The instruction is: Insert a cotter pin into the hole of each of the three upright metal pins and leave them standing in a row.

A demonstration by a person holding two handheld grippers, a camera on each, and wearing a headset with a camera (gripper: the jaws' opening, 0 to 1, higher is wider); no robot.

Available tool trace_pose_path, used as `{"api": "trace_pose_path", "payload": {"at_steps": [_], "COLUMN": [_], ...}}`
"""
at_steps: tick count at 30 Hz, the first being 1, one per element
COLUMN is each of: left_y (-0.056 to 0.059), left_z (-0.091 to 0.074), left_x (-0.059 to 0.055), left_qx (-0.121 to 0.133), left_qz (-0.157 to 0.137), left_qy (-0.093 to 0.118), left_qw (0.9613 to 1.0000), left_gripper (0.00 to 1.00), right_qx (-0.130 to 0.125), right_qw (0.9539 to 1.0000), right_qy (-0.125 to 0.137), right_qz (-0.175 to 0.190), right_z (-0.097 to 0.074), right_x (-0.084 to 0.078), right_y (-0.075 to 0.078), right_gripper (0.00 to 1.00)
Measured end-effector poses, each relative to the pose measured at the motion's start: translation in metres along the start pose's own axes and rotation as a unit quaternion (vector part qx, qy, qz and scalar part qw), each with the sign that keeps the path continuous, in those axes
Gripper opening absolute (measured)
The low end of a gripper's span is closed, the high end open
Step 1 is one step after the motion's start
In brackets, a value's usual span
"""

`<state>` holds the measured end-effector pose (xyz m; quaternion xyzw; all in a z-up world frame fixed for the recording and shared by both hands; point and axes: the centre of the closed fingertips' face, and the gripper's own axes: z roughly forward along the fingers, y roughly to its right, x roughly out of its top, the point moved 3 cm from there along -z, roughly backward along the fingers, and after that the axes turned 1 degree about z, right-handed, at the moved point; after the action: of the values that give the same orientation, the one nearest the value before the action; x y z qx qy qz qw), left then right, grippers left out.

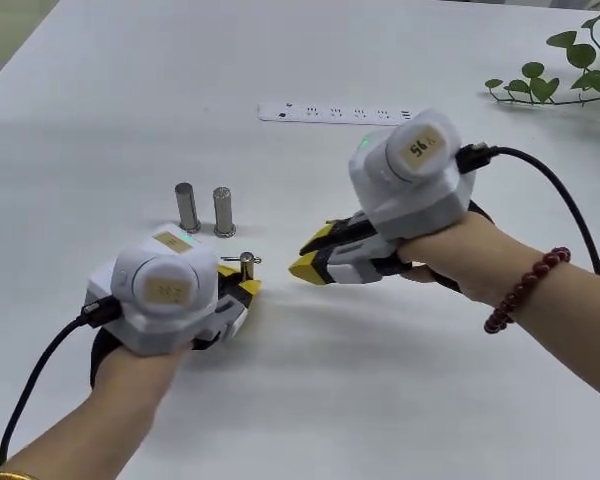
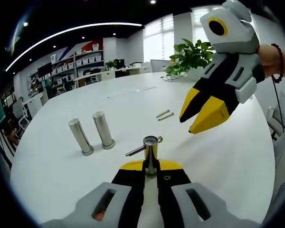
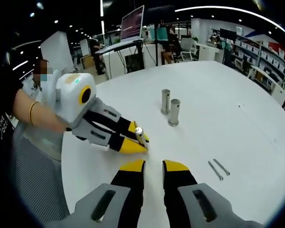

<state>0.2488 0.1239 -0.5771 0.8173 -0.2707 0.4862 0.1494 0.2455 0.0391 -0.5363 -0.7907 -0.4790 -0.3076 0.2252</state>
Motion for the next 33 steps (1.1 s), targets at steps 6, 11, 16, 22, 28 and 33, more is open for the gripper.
{"api": "trace_pose_path", "payload": {"at_steps": [6,11,16,22,28,33], "left_y": [-0.013,-0.018,-0.021,-0.02,-0.018,-0.018], "left_z": [-0.001,-0.002,-0.001,-0.001,-0.003,-0.003], "left_x": [0.001,0.001,0.0,-0.005,-0.005,-0.004], "left_qx": [0.011,0.014,0.011,0.005,0.006,0.009], "left_qz": [-0.004,-0.006,-0.006,-0.014,-0.015,-0.013], "left_qy": [-0.001,-0.001,-0.002,-0.008,-0.007,-0.006], "left_qw": [0.9999,0.9999,0.9999,0.9999,0.9998,0.9999], "left_gripper": [0.05,0.05,0.05,0.06,0.06,0.06], "right_qx": [-0.002,-0.004,-0.008,-0.006,-0.006,-0.006], "right_qw": [0.9999,0.9999,0.9997,0.9996,0.9995,0.9994], "right_qy": [-0.003,-0.001,0.0,-0.004,-0.003,-0.001], "right_qz": [0.01,0.016,0.022,0.028,0.032,0.033], "right_z": [-0.002,-0.003,-0.003,-0.002,-0.003,-0.004], "right_x": [-0.004,-0.004,-0.007,-0.01,-0.008,-0.005], "right_y": [0.001,0.0,0.0,-0.002,-0.002,-0.002], "right_gripper": [0.1,0.11,0.11,0.1,0.1,0.1]}}
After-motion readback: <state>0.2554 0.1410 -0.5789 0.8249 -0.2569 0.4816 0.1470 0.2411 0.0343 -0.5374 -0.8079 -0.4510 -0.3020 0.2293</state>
